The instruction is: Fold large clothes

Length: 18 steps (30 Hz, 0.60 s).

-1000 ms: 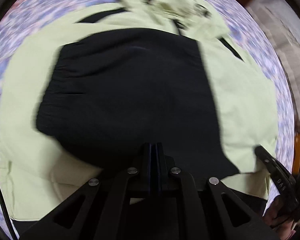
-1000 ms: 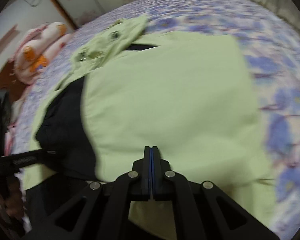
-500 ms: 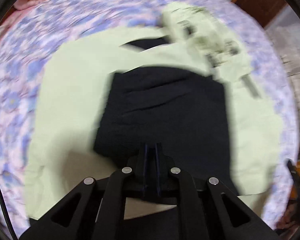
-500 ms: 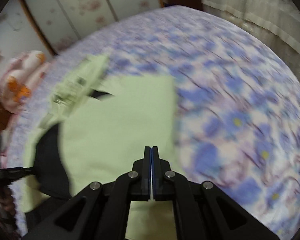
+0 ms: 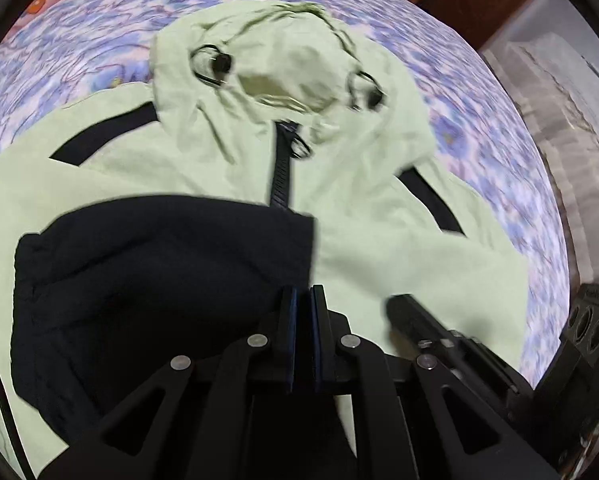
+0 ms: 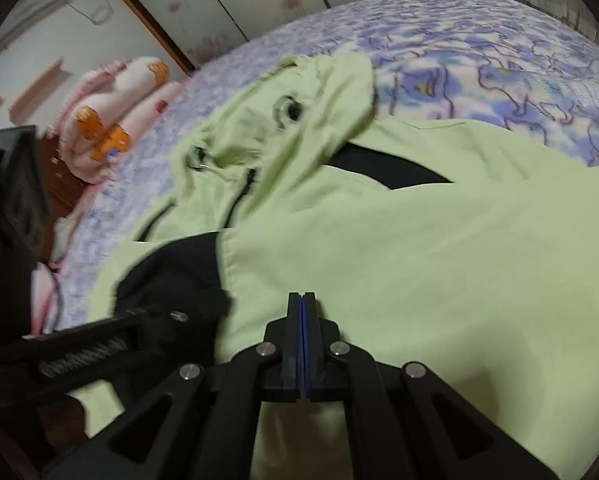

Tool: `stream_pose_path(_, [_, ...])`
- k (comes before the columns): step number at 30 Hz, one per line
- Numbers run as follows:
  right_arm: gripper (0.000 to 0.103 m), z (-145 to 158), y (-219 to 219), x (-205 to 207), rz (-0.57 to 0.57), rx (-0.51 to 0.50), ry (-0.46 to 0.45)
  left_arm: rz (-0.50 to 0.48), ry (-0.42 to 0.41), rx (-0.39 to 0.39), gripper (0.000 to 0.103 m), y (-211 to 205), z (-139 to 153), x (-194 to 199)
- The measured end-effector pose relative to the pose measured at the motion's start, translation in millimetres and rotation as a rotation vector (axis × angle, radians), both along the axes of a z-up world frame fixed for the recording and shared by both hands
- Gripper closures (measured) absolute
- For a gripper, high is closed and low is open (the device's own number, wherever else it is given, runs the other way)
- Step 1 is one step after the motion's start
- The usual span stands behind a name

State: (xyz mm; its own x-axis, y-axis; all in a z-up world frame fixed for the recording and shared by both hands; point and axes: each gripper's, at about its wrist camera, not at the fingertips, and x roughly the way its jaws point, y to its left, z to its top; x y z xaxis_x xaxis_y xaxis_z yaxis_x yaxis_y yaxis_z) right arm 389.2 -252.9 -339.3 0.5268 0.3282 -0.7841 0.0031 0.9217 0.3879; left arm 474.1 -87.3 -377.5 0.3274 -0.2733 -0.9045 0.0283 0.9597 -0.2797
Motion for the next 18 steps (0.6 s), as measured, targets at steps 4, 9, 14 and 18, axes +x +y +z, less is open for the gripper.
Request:
stream_pose_path(4, [0.103,3.7,-33.5,11.4,-0.077,-0.059,0.006,0.031,-0.021,-0.02,0.099,22.3,-3.5,9.3])
stream_pose_path(9, [0.103,15.8,-93.7,4.6,-0.232,-0.126,0.01,0.092,-0.036,0.09,0.099,55.9,-6.5,14.4])
stream_pose_path(14, [0.103,17.4,-147.6,-9.7,-0.348,-0.2,0.029,0.152,-0.053,0.111,0.099,90.8,-9.7,15.6])
stream_pose_path(18, [0.103,13.5,-173.5,-22.5,-0.418,-0.24,0.062,0.209,-0.078,0.143,0.099,122.6,-7.5,13.4])
